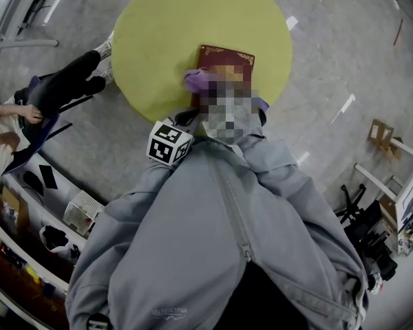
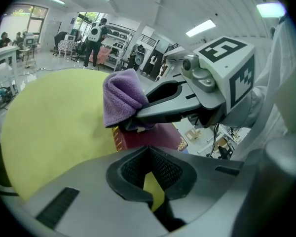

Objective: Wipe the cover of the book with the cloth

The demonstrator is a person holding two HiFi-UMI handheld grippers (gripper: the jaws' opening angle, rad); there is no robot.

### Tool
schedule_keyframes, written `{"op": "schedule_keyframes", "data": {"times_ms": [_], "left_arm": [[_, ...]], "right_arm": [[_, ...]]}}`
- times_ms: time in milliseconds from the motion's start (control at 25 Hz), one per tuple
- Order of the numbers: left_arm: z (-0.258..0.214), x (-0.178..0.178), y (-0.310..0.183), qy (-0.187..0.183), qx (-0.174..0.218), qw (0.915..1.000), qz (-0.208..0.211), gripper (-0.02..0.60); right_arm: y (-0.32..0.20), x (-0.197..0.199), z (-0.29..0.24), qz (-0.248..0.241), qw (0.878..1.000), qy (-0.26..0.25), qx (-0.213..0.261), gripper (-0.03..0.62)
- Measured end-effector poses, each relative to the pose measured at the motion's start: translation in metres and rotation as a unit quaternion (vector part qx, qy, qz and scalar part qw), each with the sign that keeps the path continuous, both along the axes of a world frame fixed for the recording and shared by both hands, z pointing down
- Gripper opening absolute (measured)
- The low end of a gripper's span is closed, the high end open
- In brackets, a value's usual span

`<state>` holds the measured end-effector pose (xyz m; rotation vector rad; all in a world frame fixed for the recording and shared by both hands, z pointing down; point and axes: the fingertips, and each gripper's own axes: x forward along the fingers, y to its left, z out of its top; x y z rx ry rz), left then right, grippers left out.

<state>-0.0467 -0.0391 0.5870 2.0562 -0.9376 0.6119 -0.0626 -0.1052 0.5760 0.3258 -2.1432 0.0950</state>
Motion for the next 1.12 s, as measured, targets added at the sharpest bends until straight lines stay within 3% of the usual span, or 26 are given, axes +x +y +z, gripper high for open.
{"op": "schedule_keyframes", "data": {"times_ms": [400,1120], "left_arm": [[0.003,-0.003,0.001,-0.005,0.002,1.0,0.001,0.018],[0.003,-0.005,0.002,-0.01,-0.002,0.9998,-0.016,0.018]], "right_arm": [[0.0,0.008,0.003,0.013,1.0,0.006,-0.01,0.071],[0.001,0.093,0.008,0.107,0.993,0.052,-0.013,0.072]]}}
